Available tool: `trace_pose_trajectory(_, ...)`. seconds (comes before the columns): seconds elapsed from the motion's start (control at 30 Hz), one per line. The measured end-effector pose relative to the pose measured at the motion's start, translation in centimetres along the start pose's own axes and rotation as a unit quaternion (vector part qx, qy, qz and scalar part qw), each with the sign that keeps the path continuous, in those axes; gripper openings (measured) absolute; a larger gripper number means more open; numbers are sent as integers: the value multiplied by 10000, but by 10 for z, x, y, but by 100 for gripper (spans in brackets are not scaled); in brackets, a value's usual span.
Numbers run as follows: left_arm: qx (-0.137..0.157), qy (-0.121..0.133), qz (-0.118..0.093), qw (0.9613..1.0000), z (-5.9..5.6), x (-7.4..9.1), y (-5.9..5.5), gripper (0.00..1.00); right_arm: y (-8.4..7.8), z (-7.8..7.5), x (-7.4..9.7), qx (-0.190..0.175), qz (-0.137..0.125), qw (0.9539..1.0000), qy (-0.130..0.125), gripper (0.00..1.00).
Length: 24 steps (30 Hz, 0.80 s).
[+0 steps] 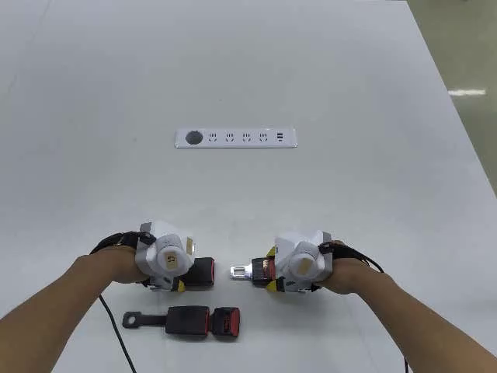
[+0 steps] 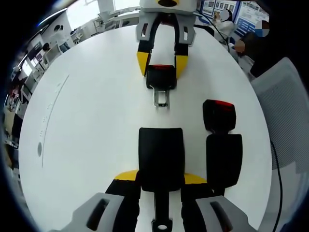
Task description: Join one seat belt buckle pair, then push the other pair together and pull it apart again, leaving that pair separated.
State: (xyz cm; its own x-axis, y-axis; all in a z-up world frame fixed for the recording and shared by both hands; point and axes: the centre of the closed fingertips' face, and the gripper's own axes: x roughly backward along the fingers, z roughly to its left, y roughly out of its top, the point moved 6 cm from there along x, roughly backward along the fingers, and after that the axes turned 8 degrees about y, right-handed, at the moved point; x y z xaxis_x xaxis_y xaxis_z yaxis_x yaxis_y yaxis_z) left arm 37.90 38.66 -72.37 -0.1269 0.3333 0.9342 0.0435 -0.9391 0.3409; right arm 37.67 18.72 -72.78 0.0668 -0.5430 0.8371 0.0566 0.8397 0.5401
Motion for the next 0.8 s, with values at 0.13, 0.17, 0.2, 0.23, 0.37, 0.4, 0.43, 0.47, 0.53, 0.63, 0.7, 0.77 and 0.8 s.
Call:
trace_pose_trajectory(0.13, -16, 2, -2, 10000, 0, 1, 0, 33, -6, -2, 2, -20, 32, 10000, 3, 31)
trace_pose_trajectory(0.17, -18, 5, 1, 10000, 0, 0, 0, 33, -7, -2, 3, -11, 32, 10000, 10, 31)
trace_pose_trajectory(0.2, -29, 9, 8, 10000, 0, -1, -1, 33, -8, -1, 4, -20, 31, 10000, 11, 31)
trace_pose_trajectory(0.23, -38, 11, 13, 10000, 1, -2, -1, 33, -9, -1, 4, -30, 34, 10000, 18, 31)
trace_pose_trajectory(0.37, -43, 12, 27, 10000, 0, 1, 0, 33, -11, 0, 5, -27, 52, 10000, 36, 31)
trace_pose_trajectory(0.4, -34, 10, 24, 10000, 0, 1, 1, 33, -13, 0, 6, -21, 57, 10000, 38, 31)
trace_pose_trajectory(0.43, -33, 9, 22, 10000, 0, 1, 0, 33, -14, -1, 7, -35, 61, 10000, 36, 31)
trace_pose_trajectory(0.47, -41, 9, 18, 10000, 0, 1, 0, 33, -16, -1, 7, -52, 68, 10000, 37, 31)
trace_pose_trajectory(0.53, -43, 9, 20, 10000, 0, 1, 1, 33, -19, -1, 8, -85, 87, 9999, 53, 31)
trace_pose_trajectory(0.63, -54, 9, 29, 10000, 0, 0, -1, 33, -20, 0, 9, -104, 99, 9999, 77, 31)
trace_pose_trajectory(0.7, -51, 16, 39, 10000, 0, -1, -1, 33, -21, 1, 10, -113, 99, 9999, 72, 32)
trace_pose_trajectory(0.77, -3, 47, 45, 10000, 0, 0, -1, 34, -21, 1, 11, -98, 105, 9999, 66, 32)
trace_pose_trajectory(0.8, 31, 65, 47, 10000, 0, 0, -1, 34, -21, 2, 10, -97, 106, 9999, 64, 32)
